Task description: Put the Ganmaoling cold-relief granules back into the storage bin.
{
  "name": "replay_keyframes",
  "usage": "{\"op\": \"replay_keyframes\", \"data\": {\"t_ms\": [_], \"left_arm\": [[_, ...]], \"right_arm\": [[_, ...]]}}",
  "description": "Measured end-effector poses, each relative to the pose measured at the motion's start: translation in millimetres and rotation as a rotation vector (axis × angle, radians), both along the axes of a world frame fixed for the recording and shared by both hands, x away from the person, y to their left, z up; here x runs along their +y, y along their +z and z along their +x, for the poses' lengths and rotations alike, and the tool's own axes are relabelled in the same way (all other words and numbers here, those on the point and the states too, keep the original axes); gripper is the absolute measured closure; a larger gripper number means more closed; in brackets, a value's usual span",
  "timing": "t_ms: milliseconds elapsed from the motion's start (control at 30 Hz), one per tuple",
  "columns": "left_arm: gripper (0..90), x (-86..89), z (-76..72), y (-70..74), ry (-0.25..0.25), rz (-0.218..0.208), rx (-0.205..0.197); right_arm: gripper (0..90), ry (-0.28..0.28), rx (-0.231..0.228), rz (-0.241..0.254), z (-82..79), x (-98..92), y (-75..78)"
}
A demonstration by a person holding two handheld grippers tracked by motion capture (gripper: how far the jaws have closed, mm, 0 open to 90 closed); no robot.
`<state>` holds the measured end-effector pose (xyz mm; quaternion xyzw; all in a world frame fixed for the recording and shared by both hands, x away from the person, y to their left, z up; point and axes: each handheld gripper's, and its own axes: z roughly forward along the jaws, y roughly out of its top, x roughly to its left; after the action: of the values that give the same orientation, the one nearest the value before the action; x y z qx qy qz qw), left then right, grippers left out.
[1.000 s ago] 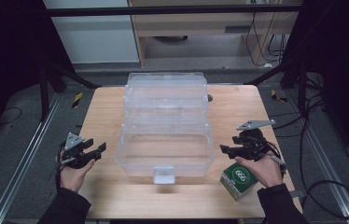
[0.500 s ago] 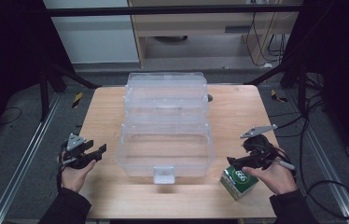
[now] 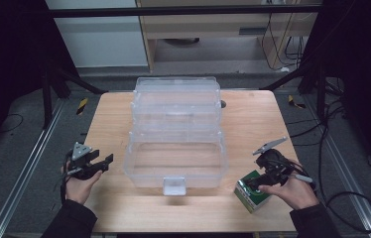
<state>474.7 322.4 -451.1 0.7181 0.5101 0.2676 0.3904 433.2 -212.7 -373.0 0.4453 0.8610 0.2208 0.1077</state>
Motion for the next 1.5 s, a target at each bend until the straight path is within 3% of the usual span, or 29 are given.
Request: {"op": "replay_keyframes", "data": {"t_ms": [400, 967, 1500], "left_arm": [[38.3, -0.4, 0.0, -0.6, -0.004, 0.016, 0.002], [38.1, -1.7, 0.3, -2.0, -0.003, 0.019, 0.004], [38.2, -2.3, 0.9, -3.6, -0.006, 0.025, 0.013]], "right_arm": [[8.8, 0.042, 0.092, -0.067, 2.7, 7.3, -16.0], [7.8, 0.002, 0.177, -0.105, 7.8, 5.3, -37.5], [12.7, -0.016, 0.243, -0.121, 14.7, 7.2, -50.9]]}}
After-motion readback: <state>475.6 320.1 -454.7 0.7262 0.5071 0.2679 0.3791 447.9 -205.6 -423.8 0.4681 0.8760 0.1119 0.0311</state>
